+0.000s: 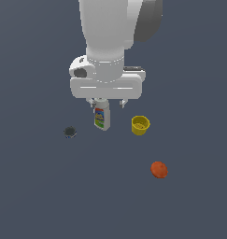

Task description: Pick up a designated object from a clutter of objects.

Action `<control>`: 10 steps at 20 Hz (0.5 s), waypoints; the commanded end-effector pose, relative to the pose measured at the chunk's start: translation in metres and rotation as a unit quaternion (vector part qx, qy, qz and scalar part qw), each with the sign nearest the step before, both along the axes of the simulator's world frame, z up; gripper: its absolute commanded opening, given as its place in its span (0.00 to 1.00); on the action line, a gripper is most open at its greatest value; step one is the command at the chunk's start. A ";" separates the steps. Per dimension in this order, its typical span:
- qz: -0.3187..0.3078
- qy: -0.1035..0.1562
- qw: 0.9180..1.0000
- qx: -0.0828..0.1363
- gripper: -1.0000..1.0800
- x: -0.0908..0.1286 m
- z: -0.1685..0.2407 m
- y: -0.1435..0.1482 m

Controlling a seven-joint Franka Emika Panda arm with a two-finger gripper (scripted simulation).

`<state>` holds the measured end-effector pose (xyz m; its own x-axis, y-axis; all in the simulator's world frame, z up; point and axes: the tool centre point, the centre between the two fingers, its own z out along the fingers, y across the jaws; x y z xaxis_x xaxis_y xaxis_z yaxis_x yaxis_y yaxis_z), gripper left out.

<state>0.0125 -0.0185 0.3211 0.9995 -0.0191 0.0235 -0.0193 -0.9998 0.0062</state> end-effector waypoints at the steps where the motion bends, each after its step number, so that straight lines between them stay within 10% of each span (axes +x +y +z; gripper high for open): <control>1: 0.000 0.000 1.000 0.000 0.62 0.000 0.000 0.000; 10: 0.009 0.000 1.000 0.007 0.62 -0.001 0.003 0.015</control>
<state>0.0119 -0.0042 0.3237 0.9997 -0.0011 0.0235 -0.0009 -1.0000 -0.0078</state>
